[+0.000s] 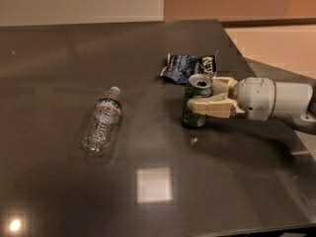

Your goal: Place green can upright

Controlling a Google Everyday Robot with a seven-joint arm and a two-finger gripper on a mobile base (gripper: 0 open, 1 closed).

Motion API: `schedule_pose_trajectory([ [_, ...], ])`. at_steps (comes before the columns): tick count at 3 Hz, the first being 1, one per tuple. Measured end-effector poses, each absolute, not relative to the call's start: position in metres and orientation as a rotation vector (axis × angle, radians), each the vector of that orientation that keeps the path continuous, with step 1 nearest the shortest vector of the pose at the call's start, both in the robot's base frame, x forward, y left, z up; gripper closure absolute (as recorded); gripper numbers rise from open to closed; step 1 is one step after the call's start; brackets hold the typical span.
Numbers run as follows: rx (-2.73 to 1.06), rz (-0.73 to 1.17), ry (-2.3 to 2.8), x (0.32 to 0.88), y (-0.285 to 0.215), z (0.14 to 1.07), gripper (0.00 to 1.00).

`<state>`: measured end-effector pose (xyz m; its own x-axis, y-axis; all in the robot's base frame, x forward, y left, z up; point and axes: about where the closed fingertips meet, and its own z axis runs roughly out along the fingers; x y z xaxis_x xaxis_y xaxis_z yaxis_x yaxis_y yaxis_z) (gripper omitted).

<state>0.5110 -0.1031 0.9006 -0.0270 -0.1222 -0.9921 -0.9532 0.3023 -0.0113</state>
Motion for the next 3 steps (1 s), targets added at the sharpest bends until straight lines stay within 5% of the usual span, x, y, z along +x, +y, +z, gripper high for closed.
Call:
schedule_pose_trajectory([
  [2,-1.054,0.95,1.436,0.5123,-0.1043,0.8932,0.12],
  [3,-1.058,0.952,1.433,0.5121,-0.102,0.8939,0.0],
])
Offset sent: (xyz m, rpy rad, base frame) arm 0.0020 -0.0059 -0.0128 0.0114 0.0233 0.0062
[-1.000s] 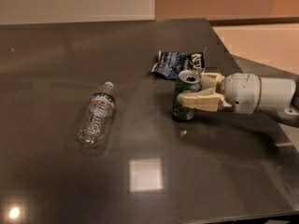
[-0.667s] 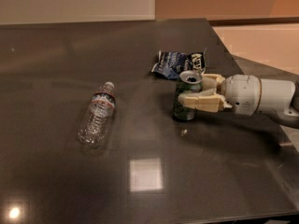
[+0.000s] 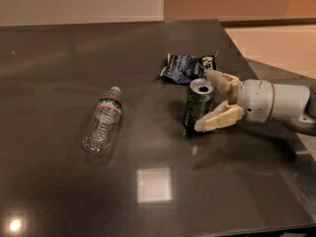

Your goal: Place green can upright

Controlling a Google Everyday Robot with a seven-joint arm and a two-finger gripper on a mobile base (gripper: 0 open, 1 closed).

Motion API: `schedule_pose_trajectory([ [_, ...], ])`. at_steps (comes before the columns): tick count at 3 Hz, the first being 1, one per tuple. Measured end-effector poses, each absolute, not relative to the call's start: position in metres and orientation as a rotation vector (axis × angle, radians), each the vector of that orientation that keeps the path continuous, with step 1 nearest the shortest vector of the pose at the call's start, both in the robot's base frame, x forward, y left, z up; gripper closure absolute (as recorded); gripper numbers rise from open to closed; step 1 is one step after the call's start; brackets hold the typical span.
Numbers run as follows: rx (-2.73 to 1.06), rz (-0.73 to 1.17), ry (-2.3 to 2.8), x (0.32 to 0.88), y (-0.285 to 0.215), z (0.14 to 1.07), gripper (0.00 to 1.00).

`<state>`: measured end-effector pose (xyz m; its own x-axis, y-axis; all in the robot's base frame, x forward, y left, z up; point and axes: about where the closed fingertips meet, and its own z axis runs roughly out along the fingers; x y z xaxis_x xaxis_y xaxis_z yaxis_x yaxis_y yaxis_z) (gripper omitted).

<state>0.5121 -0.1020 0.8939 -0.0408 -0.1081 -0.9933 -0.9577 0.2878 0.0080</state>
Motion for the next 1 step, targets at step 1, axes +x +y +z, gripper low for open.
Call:
schedule_pose_trajectory([
  [1,-1.058,0.952,1.433,0.5121,-0.1019,0.8939,0.0],
])
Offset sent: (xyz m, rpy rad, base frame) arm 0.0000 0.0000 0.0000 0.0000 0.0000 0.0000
